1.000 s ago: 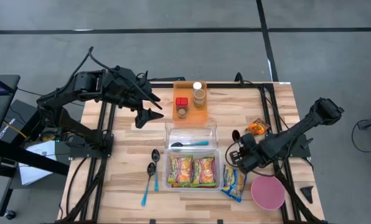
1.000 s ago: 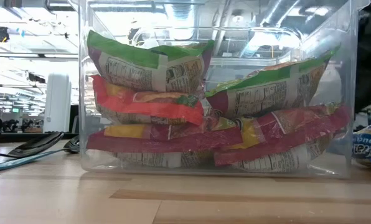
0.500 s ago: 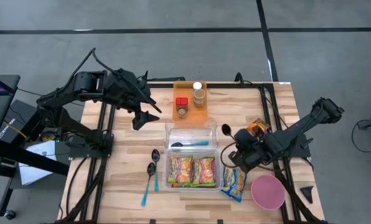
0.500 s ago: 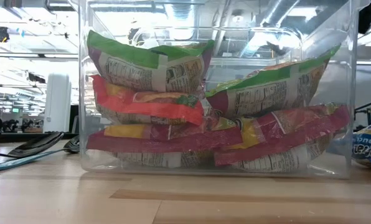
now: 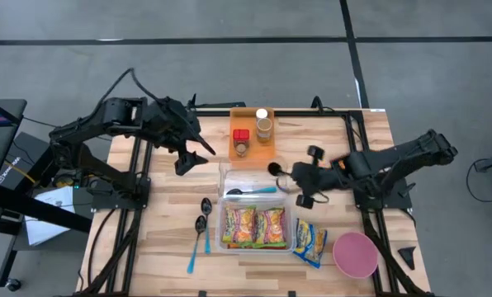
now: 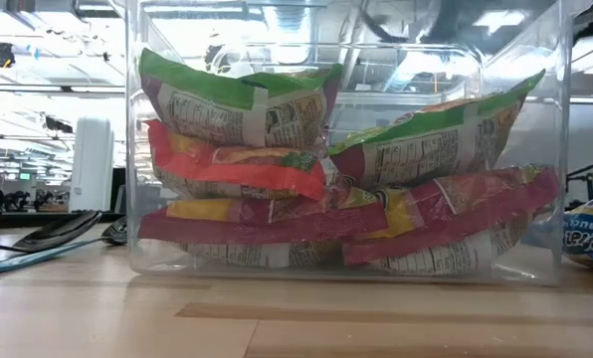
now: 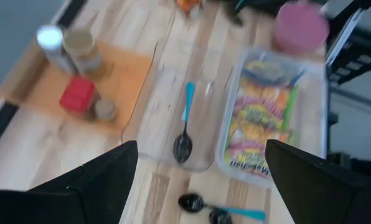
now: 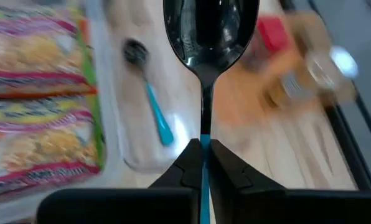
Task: Pick & Place Food Item
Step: Put the blue spoon into the transparent bin
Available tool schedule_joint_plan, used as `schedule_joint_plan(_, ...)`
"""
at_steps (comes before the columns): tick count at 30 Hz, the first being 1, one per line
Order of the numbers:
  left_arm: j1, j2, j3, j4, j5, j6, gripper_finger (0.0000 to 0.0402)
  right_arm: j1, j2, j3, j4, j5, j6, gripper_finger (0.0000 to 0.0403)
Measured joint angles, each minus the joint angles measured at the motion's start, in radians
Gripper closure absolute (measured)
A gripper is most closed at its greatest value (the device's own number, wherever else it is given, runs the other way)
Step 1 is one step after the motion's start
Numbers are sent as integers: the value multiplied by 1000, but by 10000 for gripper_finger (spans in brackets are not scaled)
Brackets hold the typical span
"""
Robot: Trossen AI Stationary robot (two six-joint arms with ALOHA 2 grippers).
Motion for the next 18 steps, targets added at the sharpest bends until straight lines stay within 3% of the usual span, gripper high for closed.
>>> schedule_joint_plan(3, 0, -27, -101, 6, 0, -17, 55, -62, 4, 0, 111, -91, -178, 396)
schedule_joint_plan(6, 0, -69, -238, 37, 0, -54, 55, -108, 5, 0, 198, -104, -312, 396)
schedule_joint_plan(13, 0, -197, -554, 181, 19, -256, 55, -196, 8, 0, 374, -291, -669, 395)
schedule_joint_plan(18, 0, -291, -713, 297, 46, -375, 55, -234, 57, 1, 428, -347, -737, 395)
